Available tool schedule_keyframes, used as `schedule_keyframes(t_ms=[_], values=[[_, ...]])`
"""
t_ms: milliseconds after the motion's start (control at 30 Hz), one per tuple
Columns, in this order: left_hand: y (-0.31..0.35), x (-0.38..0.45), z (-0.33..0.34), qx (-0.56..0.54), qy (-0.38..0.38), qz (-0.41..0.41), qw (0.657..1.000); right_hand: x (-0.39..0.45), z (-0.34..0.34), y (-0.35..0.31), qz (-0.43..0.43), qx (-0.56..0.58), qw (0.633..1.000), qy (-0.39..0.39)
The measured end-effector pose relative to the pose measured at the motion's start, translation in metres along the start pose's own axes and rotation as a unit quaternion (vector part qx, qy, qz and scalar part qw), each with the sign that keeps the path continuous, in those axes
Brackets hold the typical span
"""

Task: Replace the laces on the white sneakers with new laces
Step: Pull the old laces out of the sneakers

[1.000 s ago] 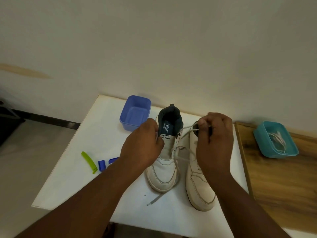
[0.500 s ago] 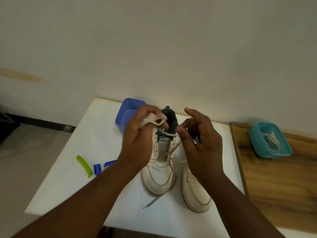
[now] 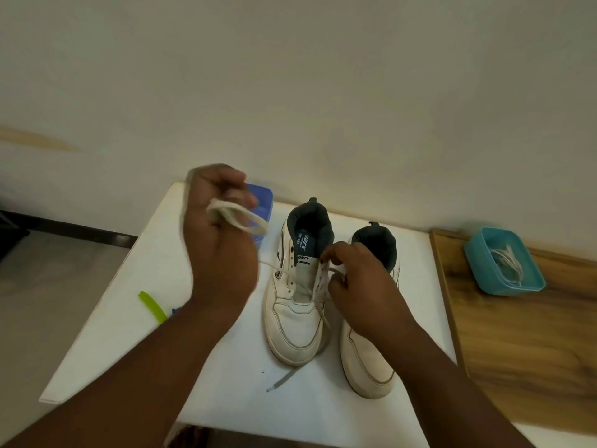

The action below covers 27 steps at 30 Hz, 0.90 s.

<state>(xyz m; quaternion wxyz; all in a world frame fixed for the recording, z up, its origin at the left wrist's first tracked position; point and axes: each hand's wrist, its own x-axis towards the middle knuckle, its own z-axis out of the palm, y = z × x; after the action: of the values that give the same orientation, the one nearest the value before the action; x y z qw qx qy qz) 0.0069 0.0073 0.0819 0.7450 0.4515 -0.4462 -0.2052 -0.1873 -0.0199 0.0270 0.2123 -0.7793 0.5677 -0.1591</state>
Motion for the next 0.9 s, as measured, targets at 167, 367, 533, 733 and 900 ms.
schedule_keyframes(t_ms=[167, 367, 533, 733, 900], values=[[-0.024, -0.016, 0.005, 0.136, -0.235, -0.101, 0.957, -0.003, 0.002, 0.004, -0.022, -0.070, 0.996, -0.058], [-0.032, -0.019, 0.005, 0.213, -0.278, -0.145, 0.925, -0.003, -0.002, 0.004, -0.017, -0.064, 0.993, -0.100], [-0.032, -0.016, 0.003, 0.159, -0.214, -0.184, 0.946, -0.006, -0.005, 0.000, -0.053, -0.088, 0.987, -0.127], [-0.039, -0.018, 0.000, 0.188, -0.252, -0.173, 0.933, -0.011, -0.018, 0.008, -0.014, -0.188, 0.957, -0.223], [-0.041, -0.020, 0.002, 0.237, -0.291, -0.150, 0.915, -0.005, -0.012, -0.006, -0.001, -0.124, 0.987, -0.104]])
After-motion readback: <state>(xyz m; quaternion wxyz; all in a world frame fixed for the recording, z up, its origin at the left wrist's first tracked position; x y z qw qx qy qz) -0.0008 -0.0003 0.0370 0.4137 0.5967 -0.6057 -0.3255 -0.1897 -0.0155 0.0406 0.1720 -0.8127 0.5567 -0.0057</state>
